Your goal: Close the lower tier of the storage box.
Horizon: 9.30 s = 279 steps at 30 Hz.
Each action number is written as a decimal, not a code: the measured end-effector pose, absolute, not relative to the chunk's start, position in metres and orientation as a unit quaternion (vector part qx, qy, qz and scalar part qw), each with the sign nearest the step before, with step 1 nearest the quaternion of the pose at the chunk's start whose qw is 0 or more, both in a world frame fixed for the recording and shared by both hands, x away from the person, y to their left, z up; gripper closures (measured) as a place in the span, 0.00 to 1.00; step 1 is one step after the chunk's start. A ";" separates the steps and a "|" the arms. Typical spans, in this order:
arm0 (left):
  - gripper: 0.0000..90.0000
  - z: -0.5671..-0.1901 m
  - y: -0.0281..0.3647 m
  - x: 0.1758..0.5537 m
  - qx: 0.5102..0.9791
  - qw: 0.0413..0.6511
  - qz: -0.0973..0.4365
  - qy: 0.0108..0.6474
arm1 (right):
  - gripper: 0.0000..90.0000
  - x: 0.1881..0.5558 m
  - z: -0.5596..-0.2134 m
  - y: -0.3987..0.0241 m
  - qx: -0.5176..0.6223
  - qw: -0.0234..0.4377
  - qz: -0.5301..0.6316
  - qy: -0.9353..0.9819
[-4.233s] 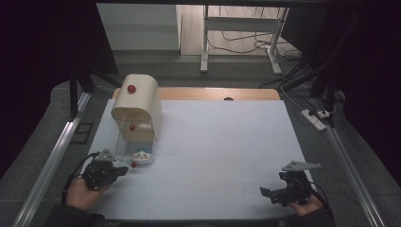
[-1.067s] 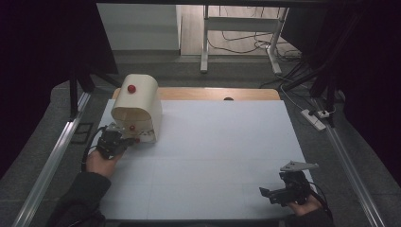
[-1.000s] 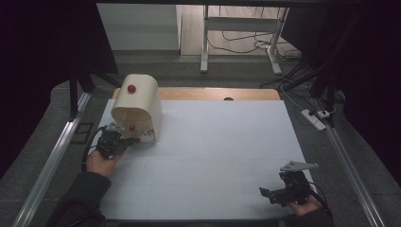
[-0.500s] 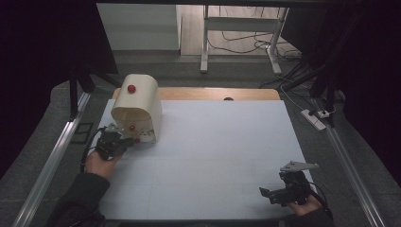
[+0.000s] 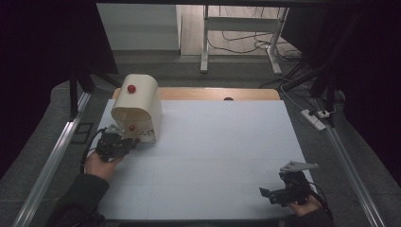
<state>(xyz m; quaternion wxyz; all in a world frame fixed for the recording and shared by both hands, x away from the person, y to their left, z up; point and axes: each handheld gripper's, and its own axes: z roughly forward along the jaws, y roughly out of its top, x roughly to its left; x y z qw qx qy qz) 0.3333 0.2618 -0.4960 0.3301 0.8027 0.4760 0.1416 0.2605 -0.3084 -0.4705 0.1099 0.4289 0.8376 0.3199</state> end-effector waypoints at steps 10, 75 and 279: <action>0.62 -0.494 0.259 0.328 0.806 0.340 0.139 0.465 | 0.00 0.260 -0.471 -0.308 0.427 0.111 0.319 0.839; 0.00 -0.484 0.252 0.313 0.796 0.394 0.119 0.445 | 0.00 0.261 -0.471 -0.307 0.424 0.106 0.316 0.842; 0.00 -0.490 0.312 0.192 0.756 0.415 0.079 0.500 | 0.00 0.260 -0.471 -0.306 0.422 0.110 0.314 0.843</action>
